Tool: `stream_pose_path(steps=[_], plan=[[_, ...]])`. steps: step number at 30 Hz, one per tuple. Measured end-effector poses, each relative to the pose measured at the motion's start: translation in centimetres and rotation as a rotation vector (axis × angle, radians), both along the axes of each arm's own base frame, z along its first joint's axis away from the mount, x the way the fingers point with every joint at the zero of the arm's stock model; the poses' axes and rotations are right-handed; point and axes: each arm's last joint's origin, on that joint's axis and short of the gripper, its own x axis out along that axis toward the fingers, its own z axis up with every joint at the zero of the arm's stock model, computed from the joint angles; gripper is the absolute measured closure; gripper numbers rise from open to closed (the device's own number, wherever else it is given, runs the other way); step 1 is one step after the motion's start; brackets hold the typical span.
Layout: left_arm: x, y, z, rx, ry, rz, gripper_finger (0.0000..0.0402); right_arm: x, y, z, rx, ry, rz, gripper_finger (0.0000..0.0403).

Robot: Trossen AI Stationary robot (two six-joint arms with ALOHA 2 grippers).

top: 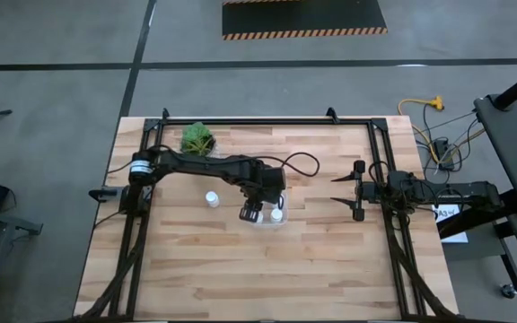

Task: Pick and place pill bottles into a basket
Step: Put the white pill bottle into the transparent container

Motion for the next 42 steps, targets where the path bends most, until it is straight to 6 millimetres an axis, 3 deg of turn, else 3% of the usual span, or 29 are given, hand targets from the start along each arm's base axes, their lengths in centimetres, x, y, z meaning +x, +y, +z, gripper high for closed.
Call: stream_pose_path(steps=[16,42], plan=[[-0.1,0.3,-2.4,0.000,-0.025,0.004,0.0262,0.0,0.0,0.0,0.000,0.000,0.000,0.0154],[-0.1,1.3,-2.5,0.002,-0.032,0.027,0.0256,0.0,0.0,0.0,0.000,0.000,0.000,0.0154]])
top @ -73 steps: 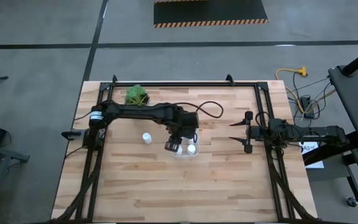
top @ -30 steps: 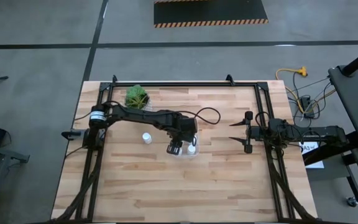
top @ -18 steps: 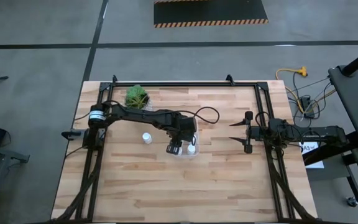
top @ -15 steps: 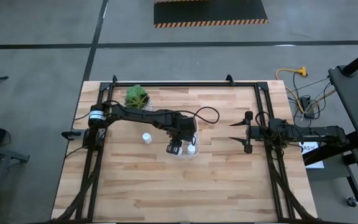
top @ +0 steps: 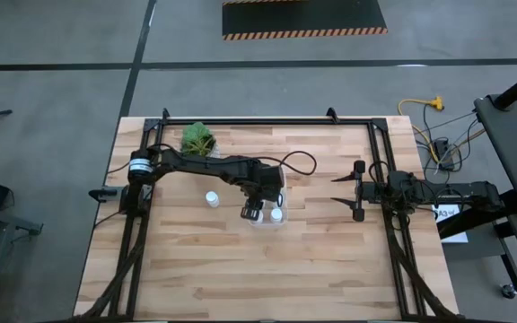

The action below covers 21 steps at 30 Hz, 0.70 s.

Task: Pick and place pill bottles into a basket
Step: Put the white pill bottle into the transparent container

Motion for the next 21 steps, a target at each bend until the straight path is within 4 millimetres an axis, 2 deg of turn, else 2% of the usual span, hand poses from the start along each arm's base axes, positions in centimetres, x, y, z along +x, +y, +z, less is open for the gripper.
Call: stream_pose_path(steps=[21], plan=[[-0.03,0.04,-0.06,0.004,0.012,0.011,0.0175,0.00,0.00,0.00,0.000,0.000,0.000,0.0154]])
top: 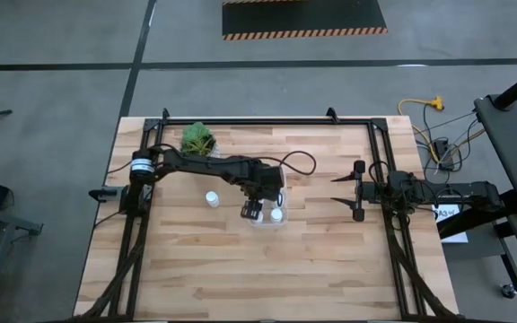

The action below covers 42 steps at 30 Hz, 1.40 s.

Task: Pick and place pill bottles into a basket
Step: Put the white pill bottle into the transparent container

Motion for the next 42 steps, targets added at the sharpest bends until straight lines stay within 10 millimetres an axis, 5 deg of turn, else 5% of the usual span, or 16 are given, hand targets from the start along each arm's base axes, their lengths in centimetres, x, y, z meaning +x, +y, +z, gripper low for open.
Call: stream_pose_path(steps=[12,25,42], plan=[[-0.6,-0.1,3.3,0.002,-0.066,-0.001,0.0173,0.0,0.0,0.0,0.000,0.000,0.000,0.0154],[-4.4,-0.8,7.6,-0.010,-0.093,0.017,0.0173,0.0,0.0,0.0,0.000,0.002,0.000,0.0154],[-6.8,-1.6,6.1,-0.019,0.035,0.008,0.0173,0.0,0.0,0.0,0.000,0.005,0.000,0.0154]])
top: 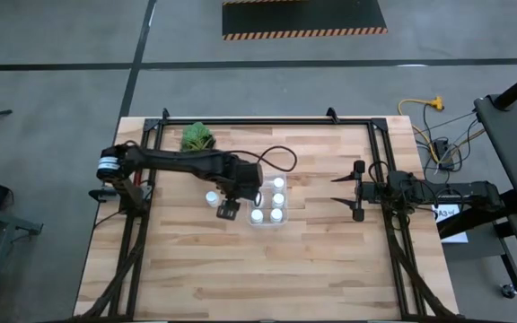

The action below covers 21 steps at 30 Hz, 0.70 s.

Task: Pick and place pill bottles into a basket
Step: Put the white pill bottle into the transparent container

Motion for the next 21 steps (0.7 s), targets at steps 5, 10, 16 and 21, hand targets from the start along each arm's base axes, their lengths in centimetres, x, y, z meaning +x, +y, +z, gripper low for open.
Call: stream_pose_path(steps=[5,10,16,21], plan=[[-1.6,0.0,-0.9,-0.004,0.015,0.007,0.0173,0.0,0.0,0.0,0.000,0.001,0.000,0.0154],[-3.4,-0.1,-1.1,-0.005,-0.027,0.007,0.0173,0.0,0.0,0.0,0.000,0.001,0.000,0.0154],[-5.5,-0.1,-1.1,-0.012,-0.079,0.032,0.0173,0.0,0.0,0.0,0.000,0.001,0.000,0.0154],[-6.9,-0.1,-1.3,-0.014,-0.085,0.060,0.0173,0.0,0.0,0.0,0.000,0.001,0.000,0.0154]])
